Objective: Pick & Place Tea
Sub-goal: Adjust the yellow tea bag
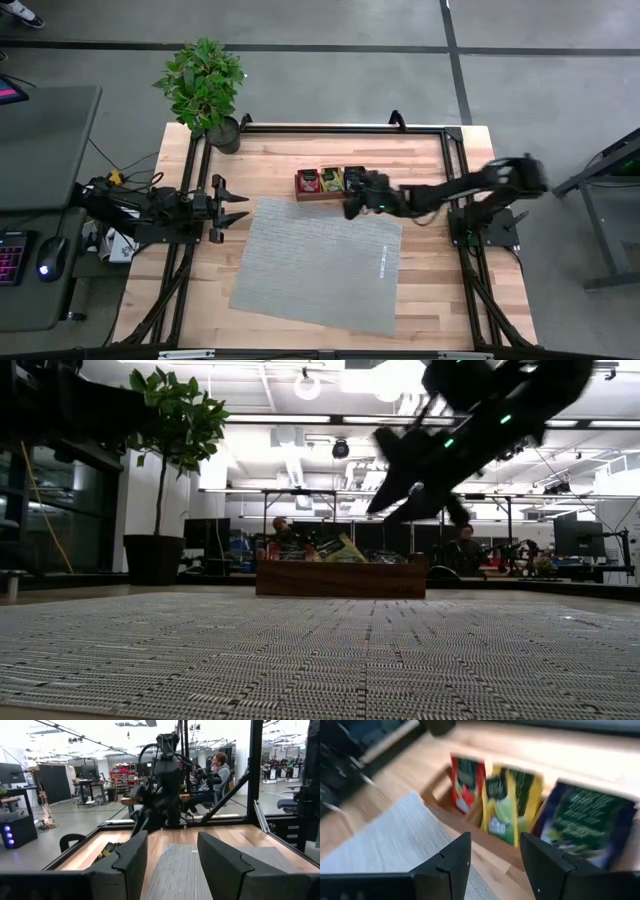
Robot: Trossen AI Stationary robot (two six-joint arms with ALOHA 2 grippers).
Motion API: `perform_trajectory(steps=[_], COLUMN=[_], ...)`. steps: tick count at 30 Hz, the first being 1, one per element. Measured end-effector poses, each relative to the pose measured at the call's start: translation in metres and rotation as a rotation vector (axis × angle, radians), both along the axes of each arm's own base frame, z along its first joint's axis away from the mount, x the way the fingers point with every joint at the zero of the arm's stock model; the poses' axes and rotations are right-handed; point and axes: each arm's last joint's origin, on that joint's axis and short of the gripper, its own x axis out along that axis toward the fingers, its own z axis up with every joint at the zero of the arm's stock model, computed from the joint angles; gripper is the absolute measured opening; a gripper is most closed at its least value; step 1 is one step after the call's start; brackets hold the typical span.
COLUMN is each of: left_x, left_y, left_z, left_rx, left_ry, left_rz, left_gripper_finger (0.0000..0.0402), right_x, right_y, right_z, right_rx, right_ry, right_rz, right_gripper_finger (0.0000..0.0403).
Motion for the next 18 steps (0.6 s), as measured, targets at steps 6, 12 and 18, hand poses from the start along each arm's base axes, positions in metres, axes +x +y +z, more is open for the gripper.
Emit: perform_trajectory(steps=[6,12,18], left_x=[0.000,0.000,0.000], left_y=[0.000,0.000,0.000], left_z=[-0.001,-0.001,-0.002], left_rx=[-0.002,-0.017,-0.017], left_ry=[0.009,0.010,0.019], left_rz=[0.001,0.001,0.000], left_gripper_finger=[0.0170,0.0170,0.0170], right_x=[0.044,0.066,0.063], right_y=[-0.006,-0.015,-0.026], right_z=[-0.027,-0.030,-0.029], right_rx=[0.047,0.031,0.022], right_ry=[0.092,0.144,0.180], right_rz=[0.072,0.084,0.010], right_gripper_finger=[0.0165,0.0165,0.0165])
